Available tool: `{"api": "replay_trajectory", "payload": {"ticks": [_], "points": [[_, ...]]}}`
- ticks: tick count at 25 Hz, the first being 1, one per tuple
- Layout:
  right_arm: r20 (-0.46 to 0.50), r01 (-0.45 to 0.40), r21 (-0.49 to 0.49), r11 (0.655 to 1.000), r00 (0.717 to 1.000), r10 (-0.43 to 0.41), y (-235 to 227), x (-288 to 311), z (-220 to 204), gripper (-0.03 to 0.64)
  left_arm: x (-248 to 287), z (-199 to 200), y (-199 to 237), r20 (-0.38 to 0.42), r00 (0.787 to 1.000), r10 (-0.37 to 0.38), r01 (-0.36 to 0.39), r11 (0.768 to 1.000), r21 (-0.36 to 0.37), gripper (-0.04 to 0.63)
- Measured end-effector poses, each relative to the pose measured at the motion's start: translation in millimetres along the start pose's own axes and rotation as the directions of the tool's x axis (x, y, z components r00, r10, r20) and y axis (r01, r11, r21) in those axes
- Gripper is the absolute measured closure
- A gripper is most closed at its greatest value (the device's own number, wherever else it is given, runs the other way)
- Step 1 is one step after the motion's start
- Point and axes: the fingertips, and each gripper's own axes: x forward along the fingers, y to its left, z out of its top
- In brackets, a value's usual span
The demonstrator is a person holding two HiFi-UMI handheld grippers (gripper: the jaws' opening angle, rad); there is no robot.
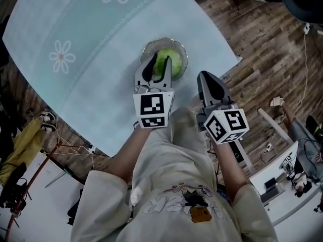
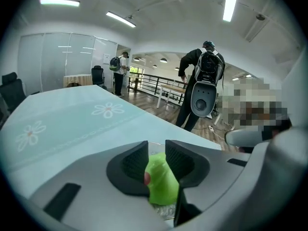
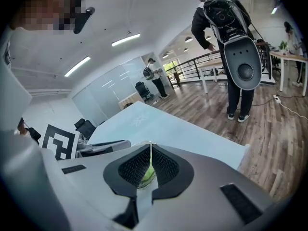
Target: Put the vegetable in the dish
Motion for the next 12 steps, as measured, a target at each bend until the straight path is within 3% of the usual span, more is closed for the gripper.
{"api": "replay_trajectory", "payload": {"ticks": [4, 12], "points": [[0.016, -0.006, 0.001, 1.000, 1.000, 0.005, 0.0, -2.9, 6.7, 0.588, -4.6, 5.0, 2.8, 0.005, 1.000, 0.025, -0.025, 1.000, 0.002, 0.585], [0.050, -0.017, -0.006, 1.000, 0.999, 0.017, 3.6, -17.2, 15.8, 0.588, -23.8, 16.4, -10.9, 0.035, 0.999, 0.005, -0.005, 1.000, -0.011, 0.588]]}}
